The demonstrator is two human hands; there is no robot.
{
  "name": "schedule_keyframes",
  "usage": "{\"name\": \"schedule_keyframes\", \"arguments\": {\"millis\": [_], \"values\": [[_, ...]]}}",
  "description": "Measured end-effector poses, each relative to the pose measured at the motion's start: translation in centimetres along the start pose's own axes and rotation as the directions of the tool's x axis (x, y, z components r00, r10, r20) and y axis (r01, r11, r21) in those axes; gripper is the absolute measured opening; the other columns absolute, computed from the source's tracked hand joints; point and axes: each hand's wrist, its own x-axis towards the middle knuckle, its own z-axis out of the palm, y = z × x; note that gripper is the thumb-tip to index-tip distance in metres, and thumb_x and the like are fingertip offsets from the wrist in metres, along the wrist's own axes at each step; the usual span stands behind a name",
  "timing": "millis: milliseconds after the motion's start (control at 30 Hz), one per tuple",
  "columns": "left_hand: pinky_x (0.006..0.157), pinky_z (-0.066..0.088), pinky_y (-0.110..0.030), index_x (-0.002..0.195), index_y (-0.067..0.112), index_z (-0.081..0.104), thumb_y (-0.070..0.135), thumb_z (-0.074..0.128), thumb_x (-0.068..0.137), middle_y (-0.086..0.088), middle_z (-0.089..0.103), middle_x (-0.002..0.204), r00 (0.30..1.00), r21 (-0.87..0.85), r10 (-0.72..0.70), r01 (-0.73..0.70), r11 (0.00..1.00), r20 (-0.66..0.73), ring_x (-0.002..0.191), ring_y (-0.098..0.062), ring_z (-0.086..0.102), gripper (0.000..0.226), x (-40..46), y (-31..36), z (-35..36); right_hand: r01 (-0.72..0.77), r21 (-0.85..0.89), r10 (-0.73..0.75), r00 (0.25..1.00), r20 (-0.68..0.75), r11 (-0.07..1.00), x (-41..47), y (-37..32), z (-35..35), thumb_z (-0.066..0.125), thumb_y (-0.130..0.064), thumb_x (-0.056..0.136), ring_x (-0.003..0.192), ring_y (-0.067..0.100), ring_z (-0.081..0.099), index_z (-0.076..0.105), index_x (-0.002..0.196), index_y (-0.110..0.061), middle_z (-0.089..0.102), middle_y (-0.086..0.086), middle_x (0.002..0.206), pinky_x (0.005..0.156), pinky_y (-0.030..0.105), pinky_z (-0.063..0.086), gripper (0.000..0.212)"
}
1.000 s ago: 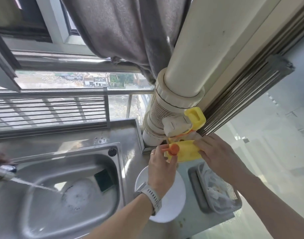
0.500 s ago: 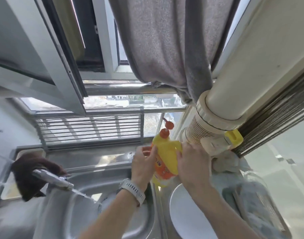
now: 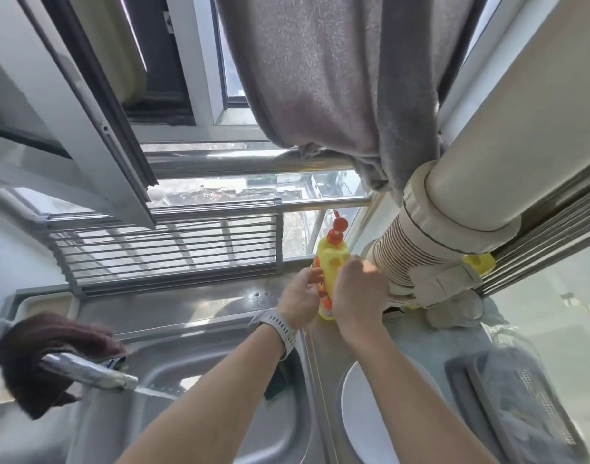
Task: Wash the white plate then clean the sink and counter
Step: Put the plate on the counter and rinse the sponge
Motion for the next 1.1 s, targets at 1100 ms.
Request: {"name": "schedule_keyframes", "arguments": {"millis": [1100], "values": [[0.102,0.052,-0.044,0.101,0.039,0.056,0.012,0.044,0.099,0.004,0.067,0.114,0.866,0.005,-0.394,0.416,0.909,-0.309,0.107,-0.02,0.066,0.029,-10.0,-25.5,-7.2,0.209,-0.018,-0.173,0.855,0.488,0.978,-16.4,-2.6,25.5,0.084,-0.035,0.051,0.074,0.024,0.066,0.063,0.106,-0.015,0.068,0.002,0.088,0.062,0.036,0.052,0.063]]}}
